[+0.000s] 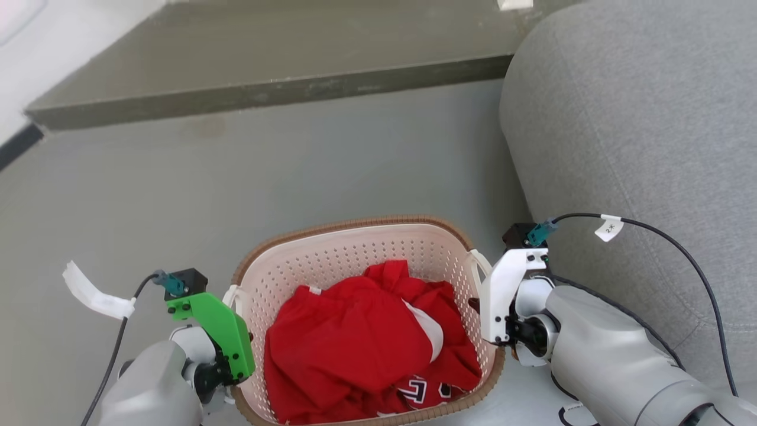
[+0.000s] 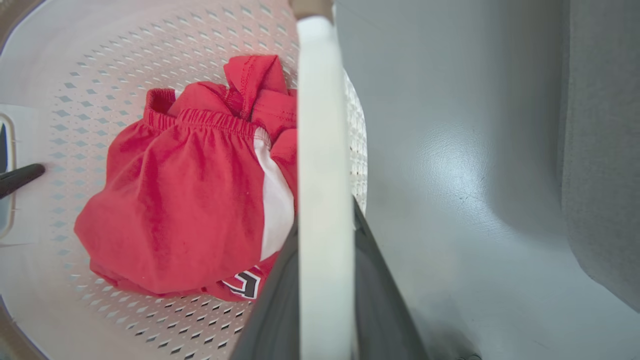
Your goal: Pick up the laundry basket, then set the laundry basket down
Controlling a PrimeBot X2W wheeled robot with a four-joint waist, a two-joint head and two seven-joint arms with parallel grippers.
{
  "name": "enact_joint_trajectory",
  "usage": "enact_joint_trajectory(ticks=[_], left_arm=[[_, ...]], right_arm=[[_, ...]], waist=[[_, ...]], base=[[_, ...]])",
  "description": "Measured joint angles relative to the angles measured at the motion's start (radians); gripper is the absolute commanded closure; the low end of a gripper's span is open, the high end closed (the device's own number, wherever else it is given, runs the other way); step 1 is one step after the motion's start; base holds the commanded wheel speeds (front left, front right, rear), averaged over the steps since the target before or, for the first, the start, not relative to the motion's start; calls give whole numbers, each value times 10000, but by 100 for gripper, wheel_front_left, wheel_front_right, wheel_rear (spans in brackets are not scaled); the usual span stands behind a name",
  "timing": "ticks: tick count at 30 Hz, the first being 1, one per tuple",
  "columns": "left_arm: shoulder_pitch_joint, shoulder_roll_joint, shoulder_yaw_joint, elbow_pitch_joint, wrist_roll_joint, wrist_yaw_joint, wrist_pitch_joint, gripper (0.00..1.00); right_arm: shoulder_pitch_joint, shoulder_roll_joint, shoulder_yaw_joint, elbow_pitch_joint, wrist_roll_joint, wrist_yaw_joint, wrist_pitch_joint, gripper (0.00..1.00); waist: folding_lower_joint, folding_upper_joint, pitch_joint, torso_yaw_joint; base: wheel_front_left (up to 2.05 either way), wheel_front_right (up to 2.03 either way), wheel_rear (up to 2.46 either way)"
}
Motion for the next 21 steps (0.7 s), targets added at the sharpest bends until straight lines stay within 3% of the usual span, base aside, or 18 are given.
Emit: enact_joint_trajectory(ticks=[21], left_arm=[[196,-17,-31,117,-190,0,222,100]], right_arm=[[206,-10,261,-102,328,-176,313,100]], waist=[[0,0,-507,-84]], base=[[0,0,0]])
